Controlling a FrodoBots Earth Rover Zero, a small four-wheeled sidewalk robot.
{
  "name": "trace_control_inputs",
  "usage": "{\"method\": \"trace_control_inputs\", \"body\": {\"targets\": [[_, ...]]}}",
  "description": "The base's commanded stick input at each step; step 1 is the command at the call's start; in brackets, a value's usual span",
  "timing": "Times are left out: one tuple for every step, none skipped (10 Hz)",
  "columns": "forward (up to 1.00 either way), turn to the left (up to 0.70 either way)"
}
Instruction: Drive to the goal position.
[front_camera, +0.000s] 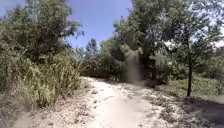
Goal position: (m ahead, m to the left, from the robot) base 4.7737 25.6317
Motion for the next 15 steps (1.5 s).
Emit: {"method": "trace_control_inputs", "body": {"targets": [[0.04,0.04],[0.04,0.04],[0.04,0.04],[0.04,0.04],[0.04,0.04],[0.04,0.04],[0.04,0.04],[0.04,0.04],[0.04,0.04],[0.04,0.04],[0.04,0.04],[0.04,0.04],[0.04,0.04],[0.34,0.02],[0.45,0.02]]}}
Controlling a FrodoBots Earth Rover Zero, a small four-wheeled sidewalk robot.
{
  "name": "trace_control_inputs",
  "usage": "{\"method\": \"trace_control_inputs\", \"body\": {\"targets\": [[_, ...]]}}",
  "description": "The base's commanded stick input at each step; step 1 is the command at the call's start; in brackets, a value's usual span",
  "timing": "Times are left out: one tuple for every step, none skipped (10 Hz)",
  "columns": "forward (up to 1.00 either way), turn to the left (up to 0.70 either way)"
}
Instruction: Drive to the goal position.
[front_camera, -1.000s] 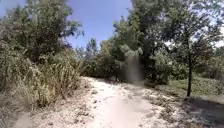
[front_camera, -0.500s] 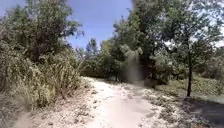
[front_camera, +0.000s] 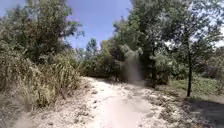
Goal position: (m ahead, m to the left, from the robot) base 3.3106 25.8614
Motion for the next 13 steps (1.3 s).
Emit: {"method": "trace_control_inputs", "body": {"targets": [[0.45,0.02],[0.45,0.02],[0.45,0.02],[0.45,0.02],[0.45,0.02],[0.45,0.02],[0.45,0.02],[0.45,0.02],[0.45,0.02],[0.45,0.02],[0.45,0.02],[0.45,0.02],[0.45,0.02]]}}
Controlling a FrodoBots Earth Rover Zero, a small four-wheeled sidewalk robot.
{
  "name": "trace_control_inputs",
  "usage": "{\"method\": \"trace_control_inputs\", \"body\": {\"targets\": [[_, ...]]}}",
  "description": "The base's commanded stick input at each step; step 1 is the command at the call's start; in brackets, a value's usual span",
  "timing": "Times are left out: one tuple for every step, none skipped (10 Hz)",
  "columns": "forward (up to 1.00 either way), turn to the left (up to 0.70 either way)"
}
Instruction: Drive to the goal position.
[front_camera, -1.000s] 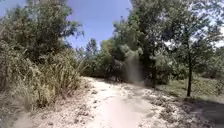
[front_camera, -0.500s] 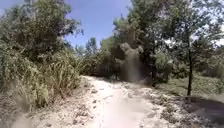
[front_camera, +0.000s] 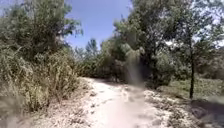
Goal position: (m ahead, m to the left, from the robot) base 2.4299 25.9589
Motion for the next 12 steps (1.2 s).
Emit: {"method": "trace_control_inputs", "body": {"targets": [[0.45,0.02],[0.45,0.02],[0.45,0.02],[0.45,0.02],[0.45,0.02],[0.45,0.02],[0.45,0.02],[0.45,0.02],[0.45,0.02],[0.45,0.02],[0.45,0.02],[0.45,0.02]]}}
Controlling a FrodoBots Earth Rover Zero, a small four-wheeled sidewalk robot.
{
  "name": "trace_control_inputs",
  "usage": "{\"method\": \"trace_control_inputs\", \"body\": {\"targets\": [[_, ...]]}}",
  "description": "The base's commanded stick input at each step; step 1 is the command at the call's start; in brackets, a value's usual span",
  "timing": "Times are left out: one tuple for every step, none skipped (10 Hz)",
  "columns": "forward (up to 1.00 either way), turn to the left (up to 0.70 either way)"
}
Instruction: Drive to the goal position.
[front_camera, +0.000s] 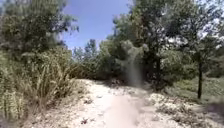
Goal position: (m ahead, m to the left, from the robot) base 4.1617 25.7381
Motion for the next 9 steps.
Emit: {"method": "trace_control_inputs", "body": {"targets": [[0.45,0.02],[0.45,0.02],[0.45,0.02],[0.45,0.02],[0.45,0.02],[0.45,0.02],[0.45,0.02],[0.45,0.02],[0.45,0.02]]}}
